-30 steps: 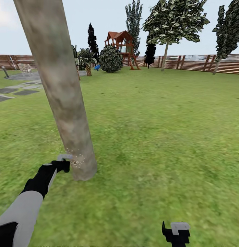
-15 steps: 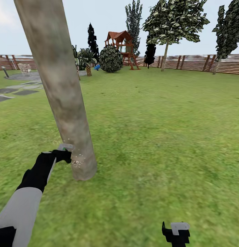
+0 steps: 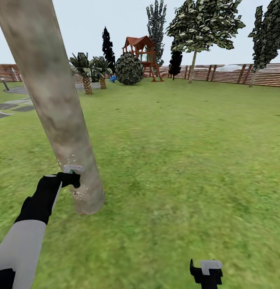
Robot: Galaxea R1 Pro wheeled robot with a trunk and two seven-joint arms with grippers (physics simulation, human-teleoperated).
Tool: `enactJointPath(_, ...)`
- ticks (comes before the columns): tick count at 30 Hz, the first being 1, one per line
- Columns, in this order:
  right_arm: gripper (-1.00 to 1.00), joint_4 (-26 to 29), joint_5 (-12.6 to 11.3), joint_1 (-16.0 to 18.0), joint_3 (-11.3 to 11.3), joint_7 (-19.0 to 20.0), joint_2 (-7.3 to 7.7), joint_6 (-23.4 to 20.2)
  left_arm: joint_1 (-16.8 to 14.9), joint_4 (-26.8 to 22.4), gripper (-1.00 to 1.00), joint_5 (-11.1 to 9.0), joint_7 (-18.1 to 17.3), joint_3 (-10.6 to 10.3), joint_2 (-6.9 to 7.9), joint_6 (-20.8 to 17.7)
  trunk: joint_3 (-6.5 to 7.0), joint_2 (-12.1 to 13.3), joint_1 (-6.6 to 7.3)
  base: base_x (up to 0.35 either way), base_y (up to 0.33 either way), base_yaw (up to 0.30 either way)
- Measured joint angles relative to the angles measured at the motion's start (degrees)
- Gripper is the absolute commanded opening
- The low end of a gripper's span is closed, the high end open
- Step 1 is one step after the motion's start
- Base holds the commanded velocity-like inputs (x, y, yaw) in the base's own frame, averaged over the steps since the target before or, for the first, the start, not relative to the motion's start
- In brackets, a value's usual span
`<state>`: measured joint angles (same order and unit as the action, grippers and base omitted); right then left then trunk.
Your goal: In the garden, pick up the pesticide atomizer on the floor and spray pesticide onto both trees until each tree trunk is fully covered.
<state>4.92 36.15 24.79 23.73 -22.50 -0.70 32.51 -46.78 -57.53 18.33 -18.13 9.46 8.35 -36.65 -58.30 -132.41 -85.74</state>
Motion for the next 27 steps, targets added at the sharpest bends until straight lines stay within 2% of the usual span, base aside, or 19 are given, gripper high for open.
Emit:
enactJointPath(6, 1.00, 0.00, -0.03, 0.00, 0.00, 0.00, 0.00, 0.01, 0.14, 0.55, -1.00, 0.00, 0.52, 0.92, 0.19, 0.10, 0.00, 0.00, 0.00, -0.086, -0.274, 0.270)
enactJointPath(9, 1.00, 0.00, -0.03, 0.00, 0.01, 0.00, 0.00, 0.01, 0.52, 3.79, -1.00, -0.01, 0.64, 0.93, 0.09, 0.60, 0.00, 0.00, 0.00, -0.014, -0.274, 0.208)
enactJointPath(15, 1.00, 0.00, -0.02, 0.00, 0.00, 0.00, 0.00, 0.01, 0.65, 5.64, -1.00, 0.12, 0.92, 1.08, -0.50, 0.84, 0.00, 0.00, 0.00, -0.001, -0.274, 0.024)
enactJointPath(17, 1.00, 0.00, -0.02, 0.00, 0.00, 0.00, 0.00, 0.01, 0.70, 5.82, -1.00, 0.34, 1.01, 1.30, 0.02, 0.83, 0.00, 0.00, 0.00, 0.000, -0.275, 0.000)
enactJointPath(19, 1.00, 0.00, -0.02, 0.00, 0.00, 0.00, 0.00, 0.01, 0.72, 6.58, -1.00, 0.43, 0.97, 3.52, 0.39, 0.98, 0.00, 0.00, 0.00, 0.000, -0.274, 0.000)
enactJointPath(21, 1.00, 0.00, -0.02, 0.00, 0.00, 0.00, 0.00, 0.01, 0.72, 6.77, -1.00, 0.39, 0.93, 4.56, 0.42, 1.03, 0.00, 0.00, 0.00, 0.000, -0.275, 0.000)
enactJointPath(27, 1.00, 0.00, -0.02, 0.00, 0.00, 0.00, 0.00, 0.00, 0.72, 6.82, -1.00, 0.39, 0.94, 4.48, 0.27, 1.05, 0.00, 0.00, 0.00, -0.083, -0.274, 0.041)
